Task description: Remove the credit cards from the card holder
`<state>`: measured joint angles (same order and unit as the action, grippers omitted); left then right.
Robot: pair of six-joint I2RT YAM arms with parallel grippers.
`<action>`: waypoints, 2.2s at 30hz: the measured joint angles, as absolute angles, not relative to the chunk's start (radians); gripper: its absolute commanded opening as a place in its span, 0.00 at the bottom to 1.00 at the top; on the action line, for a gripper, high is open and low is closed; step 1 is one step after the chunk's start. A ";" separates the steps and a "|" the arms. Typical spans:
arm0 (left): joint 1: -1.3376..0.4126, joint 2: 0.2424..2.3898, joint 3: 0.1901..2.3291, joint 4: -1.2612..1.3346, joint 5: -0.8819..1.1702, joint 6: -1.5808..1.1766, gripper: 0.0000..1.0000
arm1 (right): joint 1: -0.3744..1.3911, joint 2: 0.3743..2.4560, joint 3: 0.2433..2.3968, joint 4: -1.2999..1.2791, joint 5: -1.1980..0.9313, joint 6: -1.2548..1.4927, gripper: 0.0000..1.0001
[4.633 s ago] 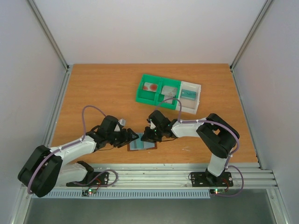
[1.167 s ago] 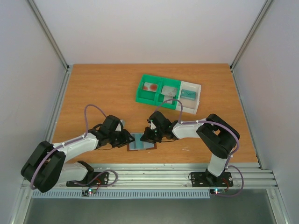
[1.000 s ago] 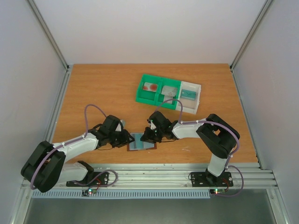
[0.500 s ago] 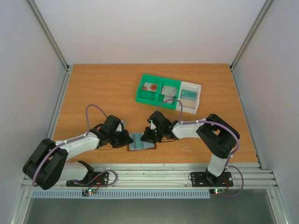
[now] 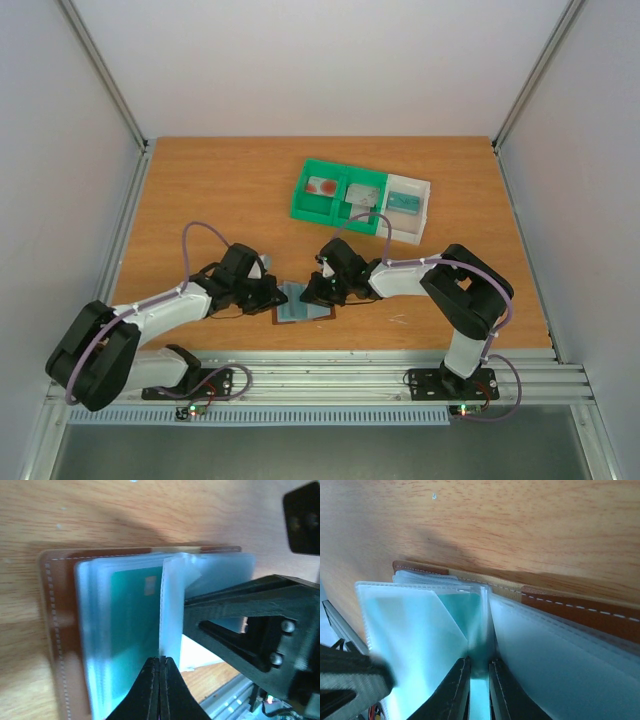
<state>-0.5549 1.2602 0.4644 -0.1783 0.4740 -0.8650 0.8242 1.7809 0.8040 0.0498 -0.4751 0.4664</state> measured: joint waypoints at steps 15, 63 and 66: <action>-0.581 1.279 0.509 -0.113 0.554 -0.898 0.00 | 0.824 1.760 0.786 0.058 -0.461 0.471 0.14; -0.675 1.512 0.586 0.126 0.641 -0.961 0.32 | 0.831 1.330 0.679 -0.234 -0.053 0.429 0.20; -0.695 1.541 0.606 0.132 0.646 -0.962 0.33 | 0.831 1.289 0.679 -0.259 -0.033 0.423 0.20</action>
